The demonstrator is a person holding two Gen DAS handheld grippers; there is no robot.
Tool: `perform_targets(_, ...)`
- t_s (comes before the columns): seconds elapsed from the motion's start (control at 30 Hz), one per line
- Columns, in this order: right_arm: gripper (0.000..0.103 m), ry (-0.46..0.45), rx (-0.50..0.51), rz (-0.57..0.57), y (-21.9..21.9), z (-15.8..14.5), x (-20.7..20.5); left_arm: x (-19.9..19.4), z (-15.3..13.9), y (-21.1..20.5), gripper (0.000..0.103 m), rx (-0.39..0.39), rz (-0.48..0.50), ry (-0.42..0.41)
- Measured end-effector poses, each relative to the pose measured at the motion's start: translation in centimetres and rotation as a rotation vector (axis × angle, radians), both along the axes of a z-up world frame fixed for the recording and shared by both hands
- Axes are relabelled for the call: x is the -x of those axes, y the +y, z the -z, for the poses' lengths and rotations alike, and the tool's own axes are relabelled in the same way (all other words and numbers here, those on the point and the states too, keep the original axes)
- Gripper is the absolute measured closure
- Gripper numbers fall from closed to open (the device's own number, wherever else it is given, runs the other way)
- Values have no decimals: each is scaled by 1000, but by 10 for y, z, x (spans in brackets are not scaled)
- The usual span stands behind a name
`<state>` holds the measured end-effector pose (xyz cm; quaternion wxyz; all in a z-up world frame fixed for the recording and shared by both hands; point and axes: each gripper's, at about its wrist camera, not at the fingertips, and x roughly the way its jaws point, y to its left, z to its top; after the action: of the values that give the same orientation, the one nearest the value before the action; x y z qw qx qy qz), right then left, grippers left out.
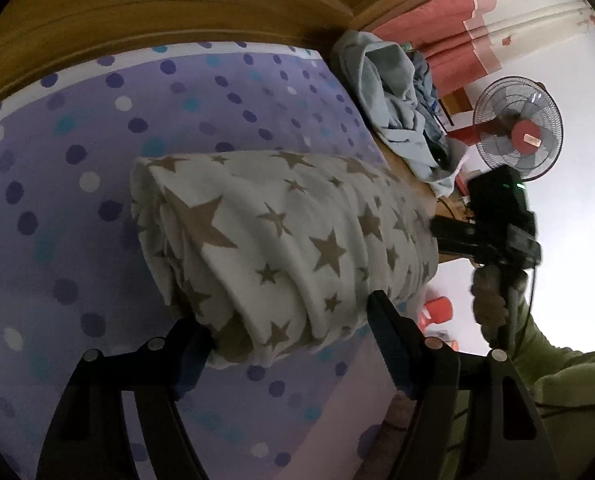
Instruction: Fold clothes
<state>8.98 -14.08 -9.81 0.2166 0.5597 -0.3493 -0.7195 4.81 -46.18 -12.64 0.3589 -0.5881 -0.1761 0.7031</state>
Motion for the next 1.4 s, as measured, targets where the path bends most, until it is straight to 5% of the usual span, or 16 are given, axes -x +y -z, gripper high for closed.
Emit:
perform_targets(0.1,38,-30,-13,-48,-22,12,14,2,1,4,29,-10,17,10)
perform_targets(0.17,56,36,-68,-104,-35,3,19,-1,-3,8,29,-2,26,41)
perform_targets(0.4,67,400,-90,-291,-67,-55,30,-21,-52,-25,30,12,-85,215)
perform_targets(0.53,67,619,-195,-479,-100,-78,23,-49,-83,-40,30,122,-156,345)
perform_targets(0.6,67,660,-255,-594,-114,-68,16,-64,-75,-42,30,173,-156,341)
perform_targets(0.7,68,580,-300,-700,-119,-31,5,-80,-45,-36,30,186,-169,243)
perform_targets(0.8,67,515,-208,-654,-105,-14,3,-96,-16,-34,30,217,-198,177)
perform_targets(1.07,67,522,-198,-652,-95,-21,-12,-105,-27,-56,30,91,-375,167)
perform_targets(1.3,67,520,-249,-664,-97,-25,-18,-91,-19,-51,30,60,-408,140)
perform_targets(1.4,67,431,-247,-649,-105,-20,-4,-73,-9,-48,29,61,-400,117)
